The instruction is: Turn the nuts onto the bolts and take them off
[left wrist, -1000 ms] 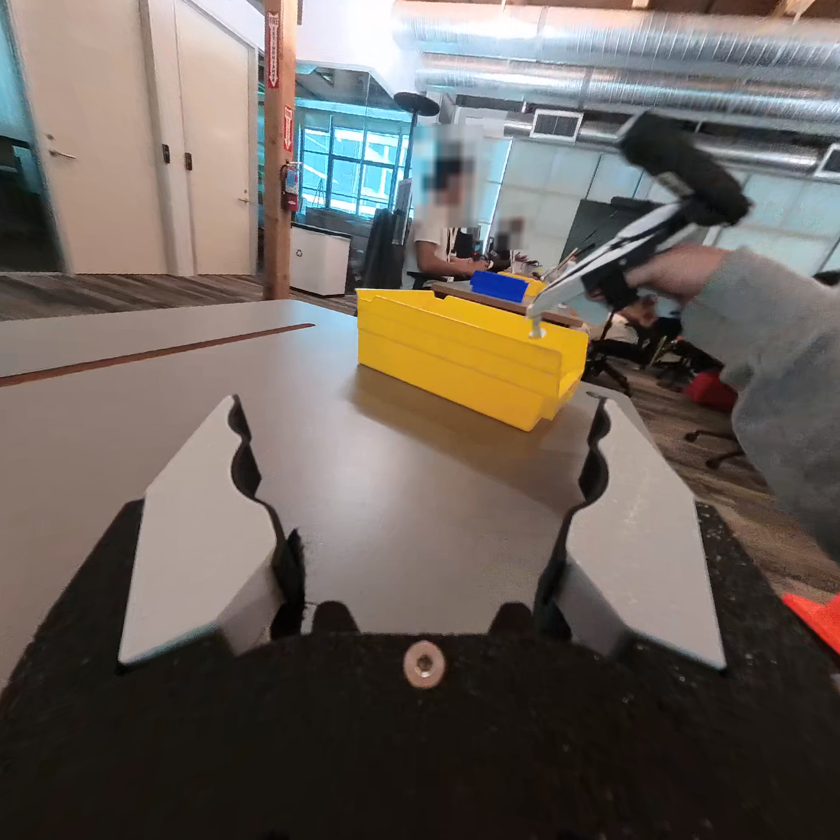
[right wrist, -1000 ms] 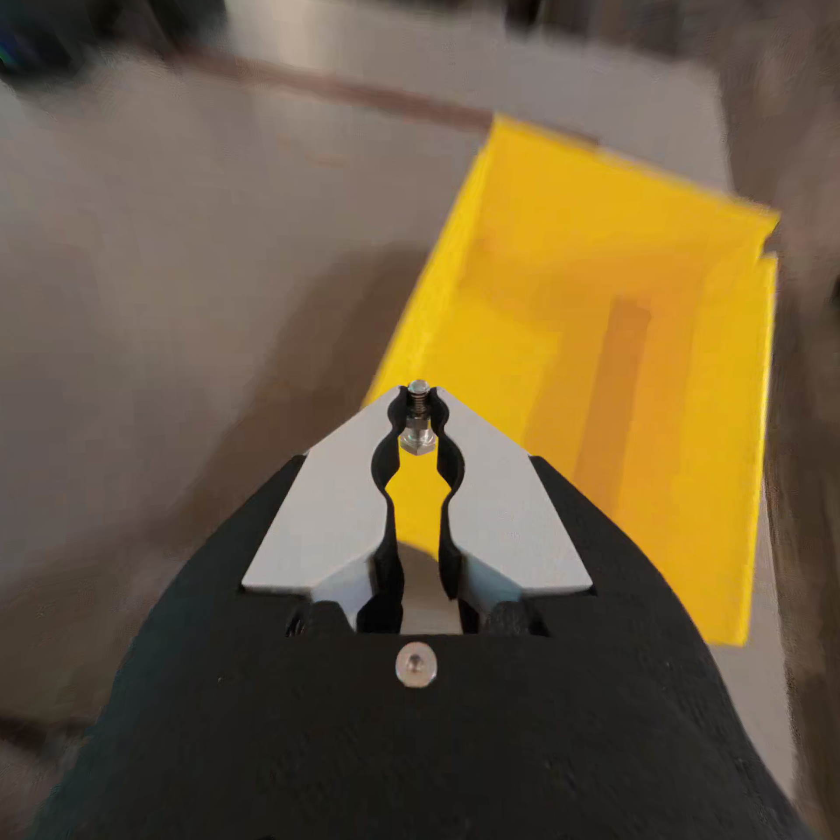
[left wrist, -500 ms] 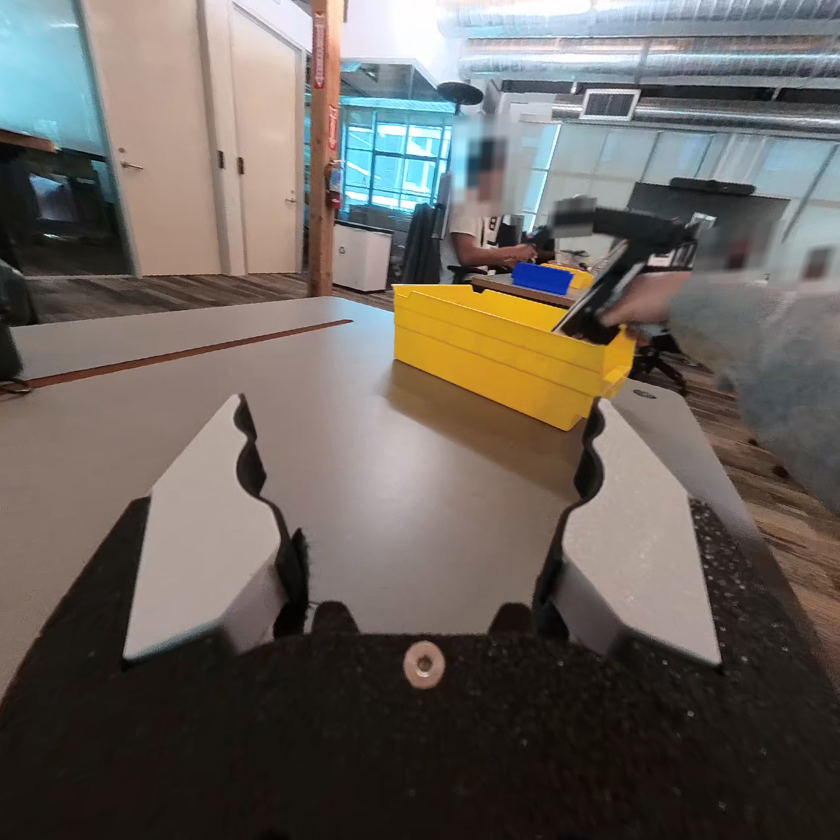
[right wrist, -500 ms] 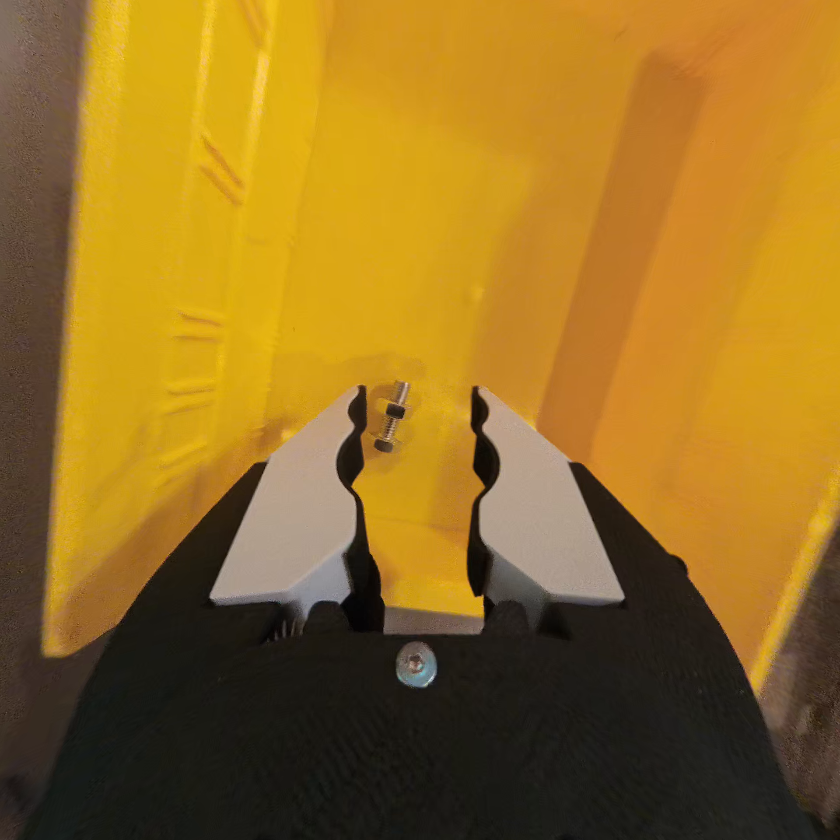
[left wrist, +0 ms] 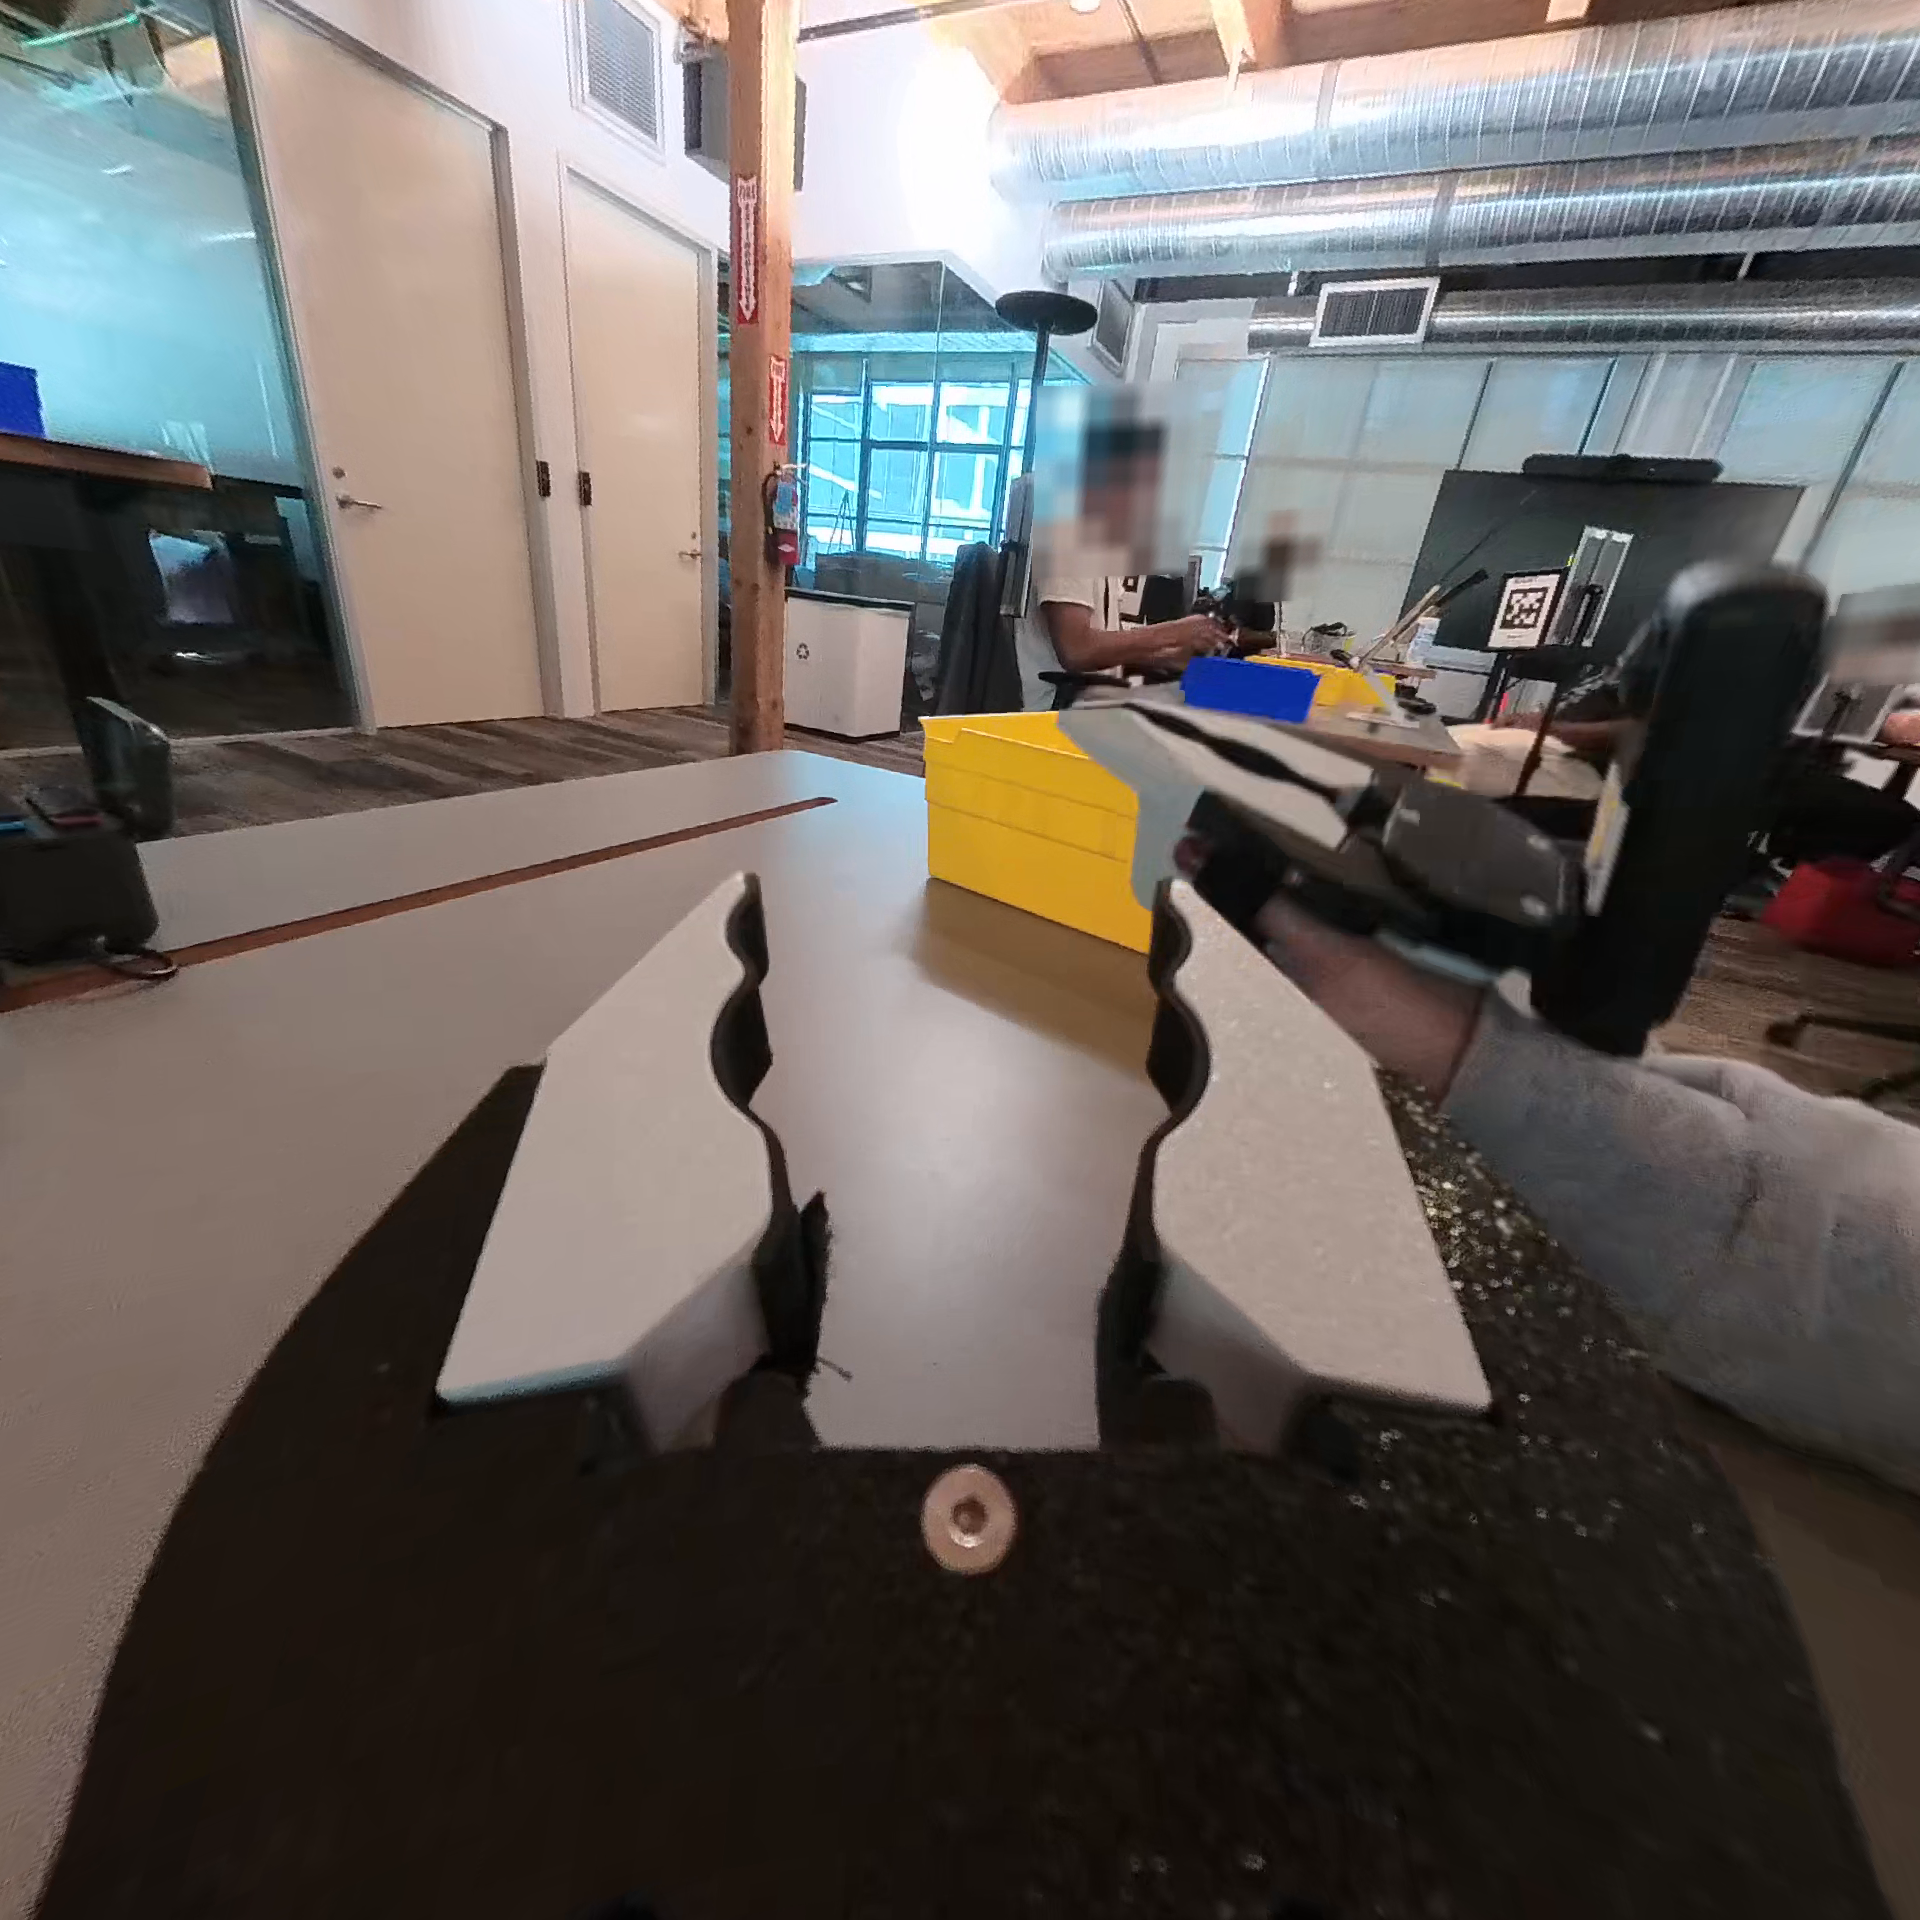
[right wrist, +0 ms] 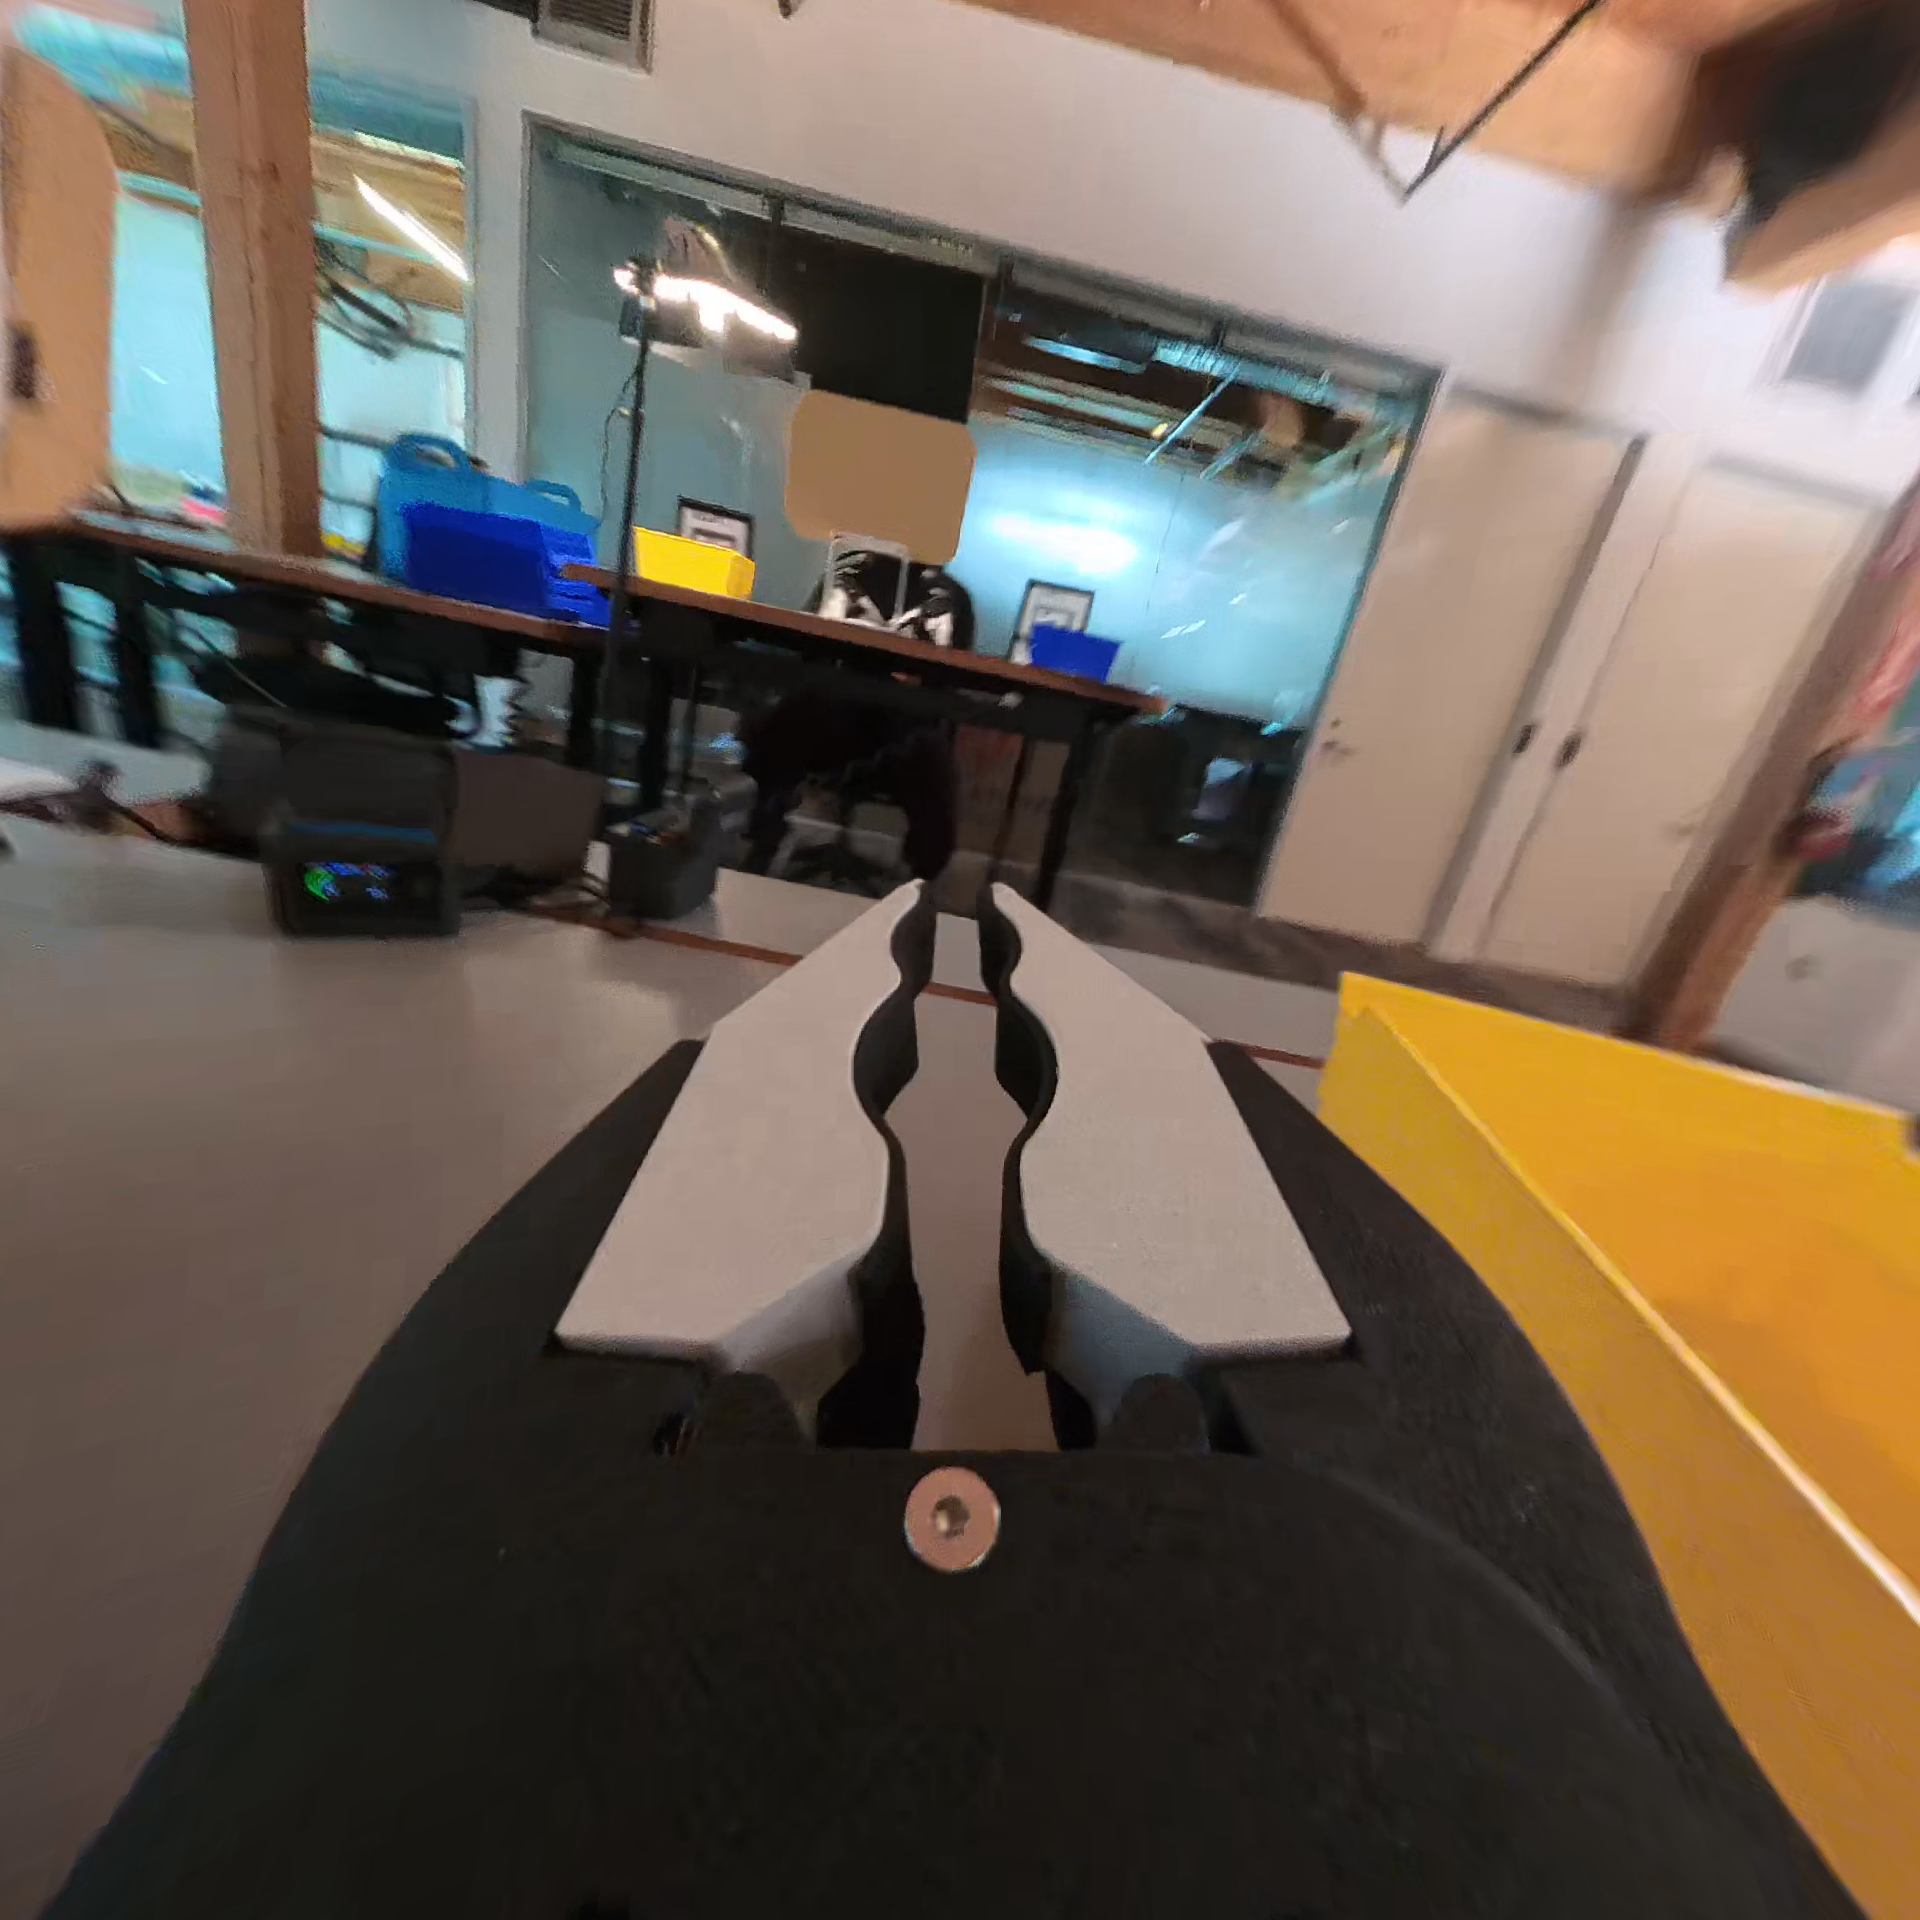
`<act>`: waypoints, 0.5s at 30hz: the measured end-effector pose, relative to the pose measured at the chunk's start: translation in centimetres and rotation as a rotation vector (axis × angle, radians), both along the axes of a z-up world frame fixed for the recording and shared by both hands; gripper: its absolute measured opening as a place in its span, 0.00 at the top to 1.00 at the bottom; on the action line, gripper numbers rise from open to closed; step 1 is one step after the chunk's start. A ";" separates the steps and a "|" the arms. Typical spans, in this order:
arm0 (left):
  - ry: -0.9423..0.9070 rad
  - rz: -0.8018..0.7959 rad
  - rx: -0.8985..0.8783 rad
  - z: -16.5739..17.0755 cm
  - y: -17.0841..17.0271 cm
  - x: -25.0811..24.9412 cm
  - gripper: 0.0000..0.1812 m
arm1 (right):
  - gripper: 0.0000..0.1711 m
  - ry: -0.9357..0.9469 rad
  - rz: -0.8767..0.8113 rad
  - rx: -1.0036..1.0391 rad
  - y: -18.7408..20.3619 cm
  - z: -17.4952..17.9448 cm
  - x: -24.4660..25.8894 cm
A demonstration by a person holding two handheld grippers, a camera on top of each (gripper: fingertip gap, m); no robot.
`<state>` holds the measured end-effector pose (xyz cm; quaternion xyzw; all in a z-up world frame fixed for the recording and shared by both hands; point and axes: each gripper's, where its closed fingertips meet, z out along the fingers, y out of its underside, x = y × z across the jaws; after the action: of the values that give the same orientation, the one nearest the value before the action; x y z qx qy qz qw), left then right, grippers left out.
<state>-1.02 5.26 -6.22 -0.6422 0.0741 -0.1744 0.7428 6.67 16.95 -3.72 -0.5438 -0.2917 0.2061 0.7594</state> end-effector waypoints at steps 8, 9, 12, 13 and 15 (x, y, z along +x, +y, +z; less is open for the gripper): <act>-0.006 0.013 0.007 0.1 0.0 -0.3 0.63 | 1.00 -0.169 0.043 0.242 -2.4 -1.3 -1.8; 0.000 0.007 0.008 0.1 0.0 -0.1 0.65 | 1.00 -0.164 0.048 0.234 -2.3 -1.4 -1.8; 0.042 -0.001 0.016 0.1 -0.1 0.5 0.66 | 1.00 -0.177 0.047 0.204 -1.6 -1.9 -1.9; 0.067 0.003 0.025 0.2 -0.2 0.6 0.66 | 1.00 -0.184 0.047 0.204 -1.6 -1.9 -1.9; 0.102 0.030 0.054 0.9 -0.6 0.7 0.66 | 1.00 -0.193 0.058 0.211 -1.9 -1.9 -2.0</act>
<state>-0.33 4.68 -5.33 -0.6309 0.1067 -0.1282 0.7577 4.64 15.05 -5.60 -0.4695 -0.3988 0.1428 0.7747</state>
